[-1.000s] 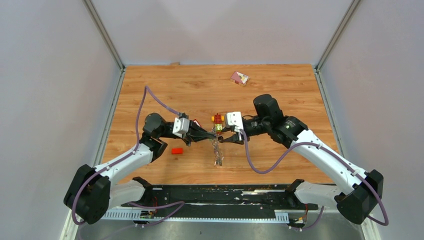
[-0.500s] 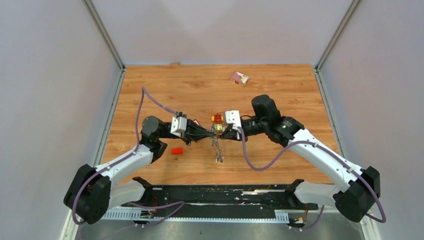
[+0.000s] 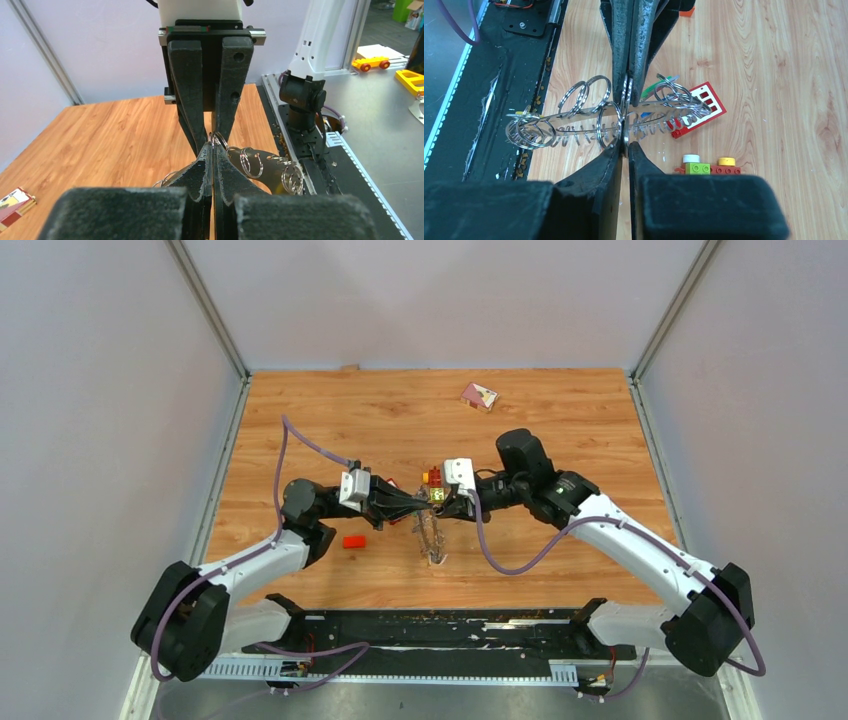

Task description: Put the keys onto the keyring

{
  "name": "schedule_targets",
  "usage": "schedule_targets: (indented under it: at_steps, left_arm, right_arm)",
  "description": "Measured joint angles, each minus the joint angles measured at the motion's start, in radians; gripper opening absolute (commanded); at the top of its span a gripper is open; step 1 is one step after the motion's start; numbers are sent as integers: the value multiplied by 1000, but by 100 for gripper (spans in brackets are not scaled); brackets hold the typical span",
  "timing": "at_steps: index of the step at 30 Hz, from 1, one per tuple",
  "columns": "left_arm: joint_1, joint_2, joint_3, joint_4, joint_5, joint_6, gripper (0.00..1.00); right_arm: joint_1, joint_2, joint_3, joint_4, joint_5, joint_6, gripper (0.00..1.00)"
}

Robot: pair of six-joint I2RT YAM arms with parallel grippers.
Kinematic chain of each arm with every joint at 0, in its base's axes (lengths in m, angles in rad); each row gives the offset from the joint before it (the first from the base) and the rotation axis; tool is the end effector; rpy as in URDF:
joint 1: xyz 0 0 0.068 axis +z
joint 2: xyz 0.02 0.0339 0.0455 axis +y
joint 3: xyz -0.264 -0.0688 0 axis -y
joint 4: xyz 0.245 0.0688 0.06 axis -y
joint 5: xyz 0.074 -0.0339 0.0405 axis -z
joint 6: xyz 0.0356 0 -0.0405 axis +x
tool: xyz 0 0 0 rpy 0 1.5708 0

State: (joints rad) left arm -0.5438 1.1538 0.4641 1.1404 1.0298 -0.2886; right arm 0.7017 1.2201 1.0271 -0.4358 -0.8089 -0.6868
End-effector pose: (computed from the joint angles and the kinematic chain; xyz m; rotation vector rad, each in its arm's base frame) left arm 0.1754 -0.1417 0.2855 1.1101 0.9523 -1.2621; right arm 0.1827 0.1881 0.3153 -1.6619 1.2950 0.8889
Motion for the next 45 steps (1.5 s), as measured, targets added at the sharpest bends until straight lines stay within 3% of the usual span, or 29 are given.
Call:
schedule_targets:
  at_steps: [5,9,26,45]
  left_arm:
    - [0,5,0,20,-11,-6,0]
    - [0,5,0,29,-15,-10,0]
    - [0,5,0,32,77,-21,0]
    - [-13,5,0,-34,124,24,0]
  right_arm:
    - [19,4,0,0,30,9,36]
    - [24,3,0,-2,64,4,41]
    - [21,-187,3,-35,207,-97,33]
    - [21,-109,94,-115,14,-99,28]
